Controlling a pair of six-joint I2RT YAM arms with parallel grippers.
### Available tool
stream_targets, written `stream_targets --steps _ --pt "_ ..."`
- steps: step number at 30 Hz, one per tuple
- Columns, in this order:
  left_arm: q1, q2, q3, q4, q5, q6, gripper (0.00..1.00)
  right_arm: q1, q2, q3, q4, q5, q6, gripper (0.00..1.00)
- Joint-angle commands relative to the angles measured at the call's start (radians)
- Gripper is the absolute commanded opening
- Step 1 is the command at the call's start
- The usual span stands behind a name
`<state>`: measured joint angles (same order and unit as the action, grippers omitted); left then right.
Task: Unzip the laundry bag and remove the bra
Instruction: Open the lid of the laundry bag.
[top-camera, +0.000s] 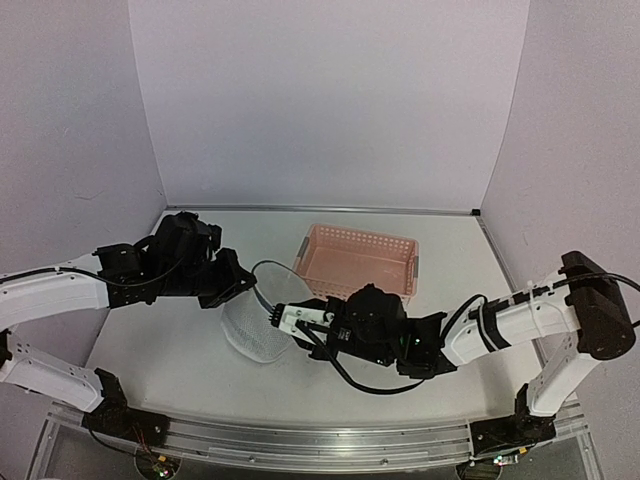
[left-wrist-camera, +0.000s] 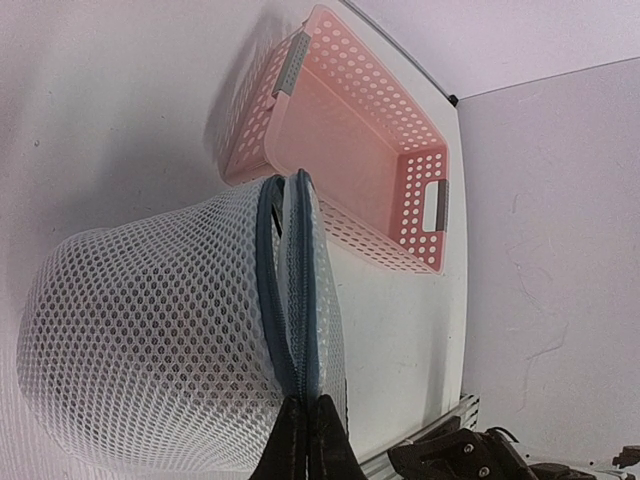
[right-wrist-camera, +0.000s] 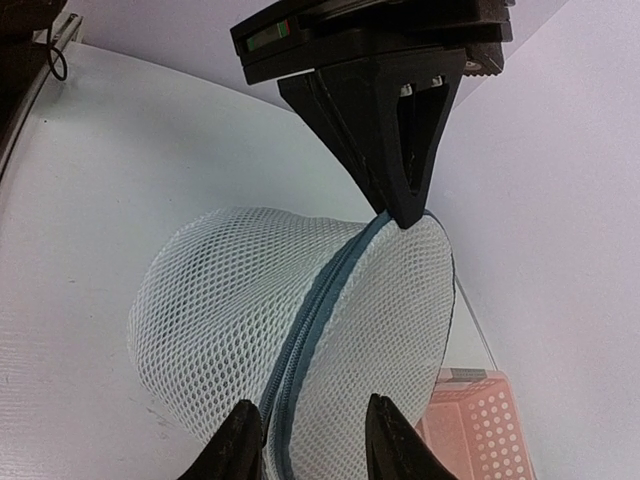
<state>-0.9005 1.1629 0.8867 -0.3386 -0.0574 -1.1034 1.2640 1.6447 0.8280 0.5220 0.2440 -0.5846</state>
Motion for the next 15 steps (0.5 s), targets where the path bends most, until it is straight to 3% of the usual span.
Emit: stream_targets --steps 1,15 --pt "-0.002 -0.024 0.018 0.063 -0.022 0.002 0.0 0.005 0.025 0.046 0.062 0.035 -0.009 0.36" --pt "-0.002 -0.019 0.019 0.062 -0.016 0.005 0.0 0.004 0.052 0.032 0.103 0.105 -0.011 0.26"
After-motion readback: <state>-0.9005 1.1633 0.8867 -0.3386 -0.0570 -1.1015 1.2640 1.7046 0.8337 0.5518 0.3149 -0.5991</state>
